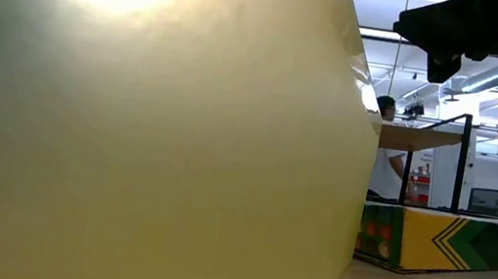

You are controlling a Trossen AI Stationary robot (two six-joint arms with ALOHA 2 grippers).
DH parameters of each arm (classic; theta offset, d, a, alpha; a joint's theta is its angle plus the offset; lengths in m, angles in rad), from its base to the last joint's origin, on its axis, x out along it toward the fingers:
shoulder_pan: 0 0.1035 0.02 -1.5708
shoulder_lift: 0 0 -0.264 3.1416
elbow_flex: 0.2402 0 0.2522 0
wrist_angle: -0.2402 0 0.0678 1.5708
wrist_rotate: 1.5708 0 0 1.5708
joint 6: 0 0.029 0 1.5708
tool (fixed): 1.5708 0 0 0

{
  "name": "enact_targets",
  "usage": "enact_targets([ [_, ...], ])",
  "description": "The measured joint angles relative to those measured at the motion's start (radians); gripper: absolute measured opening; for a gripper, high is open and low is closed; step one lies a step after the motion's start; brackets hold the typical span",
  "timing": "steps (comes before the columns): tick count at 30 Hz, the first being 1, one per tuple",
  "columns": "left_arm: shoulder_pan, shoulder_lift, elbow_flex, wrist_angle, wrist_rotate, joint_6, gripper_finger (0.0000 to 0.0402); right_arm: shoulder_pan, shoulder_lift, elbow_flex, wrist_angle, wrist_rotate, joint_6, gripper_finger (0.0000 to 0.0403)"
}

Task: Pick & Place Office Desk Supplies
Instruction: Put the crayon box into the yellow bin

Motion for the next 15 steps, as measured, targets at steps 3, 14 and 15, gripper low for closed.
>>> enact_targets([
  [3, 0.0, 0.0, 0.0, -0.002, 0.0, 0.0, 0.0109, 0.0, 0.0, 0.0, 0.0, 0.0, -0.006, 0.0081],
  [14, 0.0, 0.0, 0.0, -0.005, 0.0, 0.001, 0.0109, 0.001, 0.001, 0.001, -0.235, 0.023, -0.018, 0.0071],
  [15, 0.0, 0.0, 0.0, -0.005, 0.0, 0.002, 0.0109, 0.001, 0.002, 0.001, -0.275, 0.041, 0.0, 0.0073],
])
